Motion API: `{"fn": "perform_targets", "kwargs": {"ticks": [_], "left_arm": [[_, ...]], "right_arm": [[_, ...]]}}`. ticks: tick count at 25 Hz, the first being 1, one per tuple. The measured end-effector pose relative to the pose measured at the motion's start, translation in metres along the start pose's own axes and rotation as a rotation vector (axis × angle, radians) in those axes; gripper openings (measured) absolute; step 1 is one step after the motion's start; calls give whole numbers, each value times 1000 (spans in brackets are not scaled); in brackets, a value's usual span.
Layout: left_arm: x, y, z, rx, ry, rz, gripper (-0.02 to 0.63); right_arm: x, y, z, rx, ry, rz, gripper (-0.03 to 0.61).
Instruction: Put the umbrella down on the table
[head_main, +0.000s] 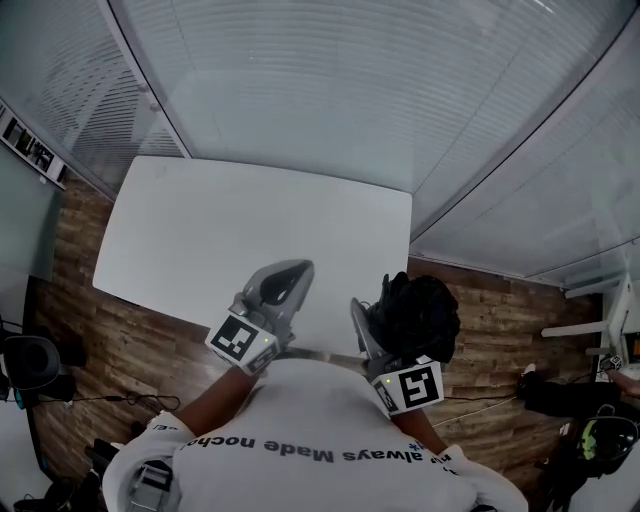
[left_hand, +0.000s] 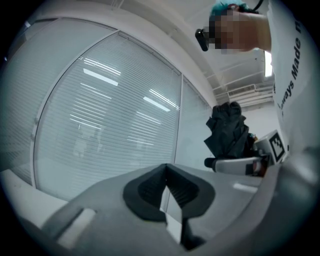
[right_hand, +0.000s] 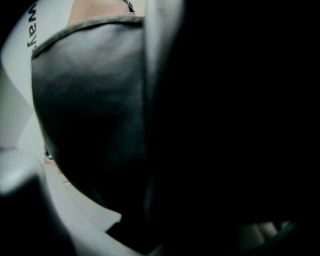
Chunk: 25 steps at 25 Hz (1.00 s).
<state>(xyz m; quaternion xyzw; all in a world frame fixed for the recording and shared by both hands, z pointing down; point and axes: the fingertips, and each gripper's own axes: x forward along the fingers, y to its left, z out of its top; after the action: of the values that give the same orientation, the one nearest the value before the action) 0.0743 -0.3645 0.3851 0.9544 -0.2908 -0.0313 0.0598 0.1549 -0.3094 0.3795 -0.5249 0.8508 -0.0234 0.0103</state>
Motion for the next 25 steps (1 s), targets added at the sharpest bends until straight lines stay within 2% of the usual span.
{"fn": "perform_targets", "kwargs": {"ticks": [7, 12, 17, 25], "left_arm": [[0, 36, 20, 13, -20, -21, 3], [-1, 56, 20, 10, -22, -20, 3], [-5, 67, 15, 12, -22, -16, 3], [-9, 86, 12, -15, -10, -6, 3]], "right_arm": [[36, 10, 9, -9, 2, -5, 225], [58, 7, -5, 4, 41, -6, 224], [77, -8, -45, 64, 173, -36, 224], [116, -23, -132, 64, 445, -55, 218]]}}
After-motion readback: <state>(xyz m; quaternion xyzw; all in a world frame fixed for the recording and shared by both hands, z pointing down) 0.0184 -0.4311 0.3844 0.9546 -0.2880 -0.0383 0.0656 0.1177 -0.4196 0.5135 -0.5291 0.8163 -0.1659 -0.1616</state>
